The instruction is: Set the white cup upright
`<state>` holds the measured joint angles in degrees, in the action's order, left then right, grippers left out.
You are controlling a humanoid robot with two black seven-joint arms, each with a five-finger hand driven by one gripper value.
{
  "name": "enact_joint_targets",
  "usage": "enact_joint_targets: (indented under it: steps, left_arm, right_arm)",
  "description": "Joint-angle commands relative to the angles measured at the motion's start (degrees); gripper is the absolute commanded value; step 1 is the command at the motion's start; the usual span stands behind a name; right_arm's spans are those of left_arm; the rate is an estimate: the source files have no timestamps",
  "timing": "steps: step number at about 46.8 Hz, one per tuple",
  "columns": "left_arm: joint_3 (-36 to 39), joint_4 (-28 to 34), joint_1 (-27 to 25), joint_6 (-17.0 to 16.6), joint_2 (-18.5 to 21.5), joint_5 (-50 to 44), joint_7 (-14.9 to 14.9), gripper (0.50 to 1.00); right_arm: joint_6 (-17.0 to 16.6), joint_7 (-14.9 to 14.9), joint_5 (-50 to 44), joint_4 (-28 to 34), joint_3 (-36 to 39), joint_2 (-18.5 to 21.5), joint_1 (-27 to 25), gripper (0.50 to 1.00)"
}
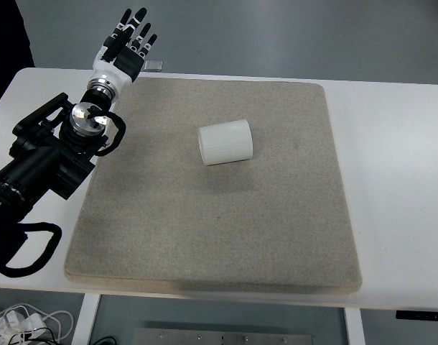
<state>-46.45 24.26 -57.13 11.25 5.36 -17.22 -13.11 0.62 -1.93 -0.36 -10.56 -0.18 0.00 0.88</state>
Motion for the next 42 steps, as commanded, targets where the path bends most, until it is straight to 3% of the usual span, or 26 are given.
enact_joint_targets:
  steps: [1,31,42]
  left_arm:
    - [-0.04,0.00,0.00,0.00,0.00,-0.10,-0.07,0.996]
    - [1.01,-0.97,-0.35,0.35,-0.26,1.22,-0.07,0.996]
    - [4.88,-0.62,-0.79,0.26,-0.26,11.14,-0.07,0.996]
  right_arm:
    - [0.00,-0.01,0.01,0.01,0.00,0.00,0.00,0.952]
    - [0.00,-0.01,0.01,-0.08,0.00,0.00,0.00,0.952]
    - [0.00,-0.01,0.01,0.01,0.00,0.00,0.00,0.952]
